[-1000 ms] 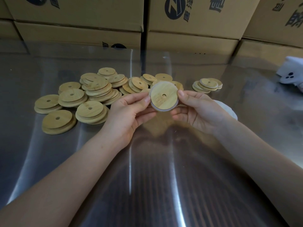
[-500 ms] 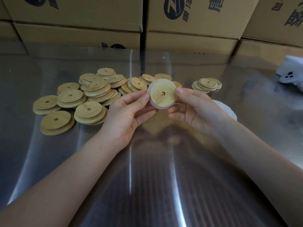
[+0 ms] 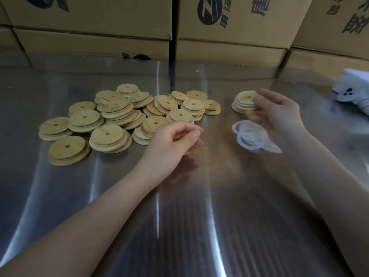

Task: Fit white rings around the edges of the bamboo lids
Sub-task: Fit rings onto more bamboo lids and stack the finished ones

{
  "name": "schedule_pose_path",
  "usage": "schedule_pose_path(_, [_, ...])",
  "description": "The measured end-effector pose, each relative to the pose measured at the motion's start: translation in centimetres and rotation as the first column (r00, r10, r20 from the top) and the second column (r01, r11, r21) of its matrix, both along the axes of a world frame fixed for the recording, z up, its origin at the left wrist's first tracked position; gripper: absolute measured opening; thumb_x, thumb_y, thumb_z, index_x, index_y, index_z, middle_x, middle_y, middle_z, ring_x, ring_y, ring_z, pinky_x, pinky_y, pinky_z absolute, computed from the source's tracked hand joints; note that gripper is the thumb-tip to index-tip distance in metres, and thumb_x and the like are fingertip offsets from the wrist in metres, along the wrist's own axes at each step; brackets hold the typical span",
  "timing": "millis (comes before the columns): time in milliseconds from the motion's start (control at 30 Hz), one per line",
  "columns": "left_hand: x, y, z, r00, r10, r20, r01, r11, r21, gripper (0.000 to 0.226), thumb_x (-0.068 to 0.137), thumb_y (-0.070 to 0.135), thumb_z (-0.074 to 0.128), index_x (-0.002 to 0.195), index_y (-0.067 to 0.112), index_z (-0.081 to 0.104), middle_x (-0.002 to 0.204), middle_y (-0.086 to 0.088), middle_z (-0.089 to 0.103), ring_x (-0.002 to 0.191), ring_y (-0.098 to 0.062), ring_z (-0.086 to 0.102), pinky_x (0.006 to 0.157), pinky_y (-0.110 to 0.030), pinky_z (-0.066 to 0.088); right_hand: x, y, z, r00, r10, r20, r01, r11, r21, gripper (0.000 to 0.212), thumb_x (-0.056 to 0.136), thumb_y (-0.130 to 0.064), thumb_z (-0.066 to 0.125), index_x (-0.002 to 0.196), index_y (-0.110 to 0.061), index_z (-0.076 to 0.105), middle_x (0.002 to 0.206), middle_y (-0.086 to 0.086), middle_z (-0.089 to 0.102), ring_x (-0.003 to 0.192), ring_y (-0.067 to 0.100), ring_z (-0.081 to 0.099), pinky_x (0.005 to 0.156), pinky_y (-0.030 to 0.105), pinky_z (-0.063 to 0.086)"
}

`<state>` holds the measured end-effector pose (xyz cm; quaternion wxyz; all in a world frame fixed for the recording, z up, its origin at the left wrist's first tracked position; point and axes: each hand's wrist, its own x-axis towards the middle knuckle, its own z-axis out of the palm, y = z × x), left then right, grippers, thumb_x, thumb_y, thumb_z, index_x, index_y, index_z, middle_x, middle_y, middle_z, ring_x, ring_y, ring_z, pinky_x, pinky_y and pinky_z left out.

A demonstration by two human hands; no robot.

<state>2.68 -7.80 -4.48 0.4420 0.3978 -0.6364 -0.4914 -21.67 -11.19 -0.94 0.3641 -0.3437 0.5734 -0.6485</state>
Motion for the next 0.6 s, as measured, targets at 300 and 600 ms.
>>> schedule_pose_path(300, [0.2, -0.4, -0.4, 0.999, -0.012, 0.035, 0.013, 1.0, -0.028, 0.018, 0.097, 0.012, 0.056, 0.098, 0.022, 0.071, 0.082, -0.002, 0.075, 0.079, -0.012, 0.071, 0.074, -0.026, 0.058, -2.9, -1.6, -1.4, 0.809, -0.17, -0.562, 0.25, 0.966, 0.067, 0.009, 0.082, -0.032, 0.074, 0.091, -0.033, 0.072, 0.098, 0.001, 0.071, 0.065, 0.011, 0.06, 0.064, 0.029, 0.055])
schedule_pose_path(600, [0.2, -0.4, -0.4, 0.998, -0.015, 0.062, 0.017, 0.999, -0.033, 0.02, 0.098, 0.01, 0.055, 0.097, 0.021, 0.071, 0.082, -0.001, 0.075, 0.08, -0.013, 0.071, 0.074, -0.023, 0.058, -2.5, -1.7, -1.7, 0.691, -0.014, -0.722, 0.159, 0.978, 0.134, 0.035, 0.075, -0.035, 0.078, 0.109, -0.033, 0.069, 0.094, -0.005, 0.066, 0.08, 0.006, 0.059, 0.062, 0.017, 0.039])
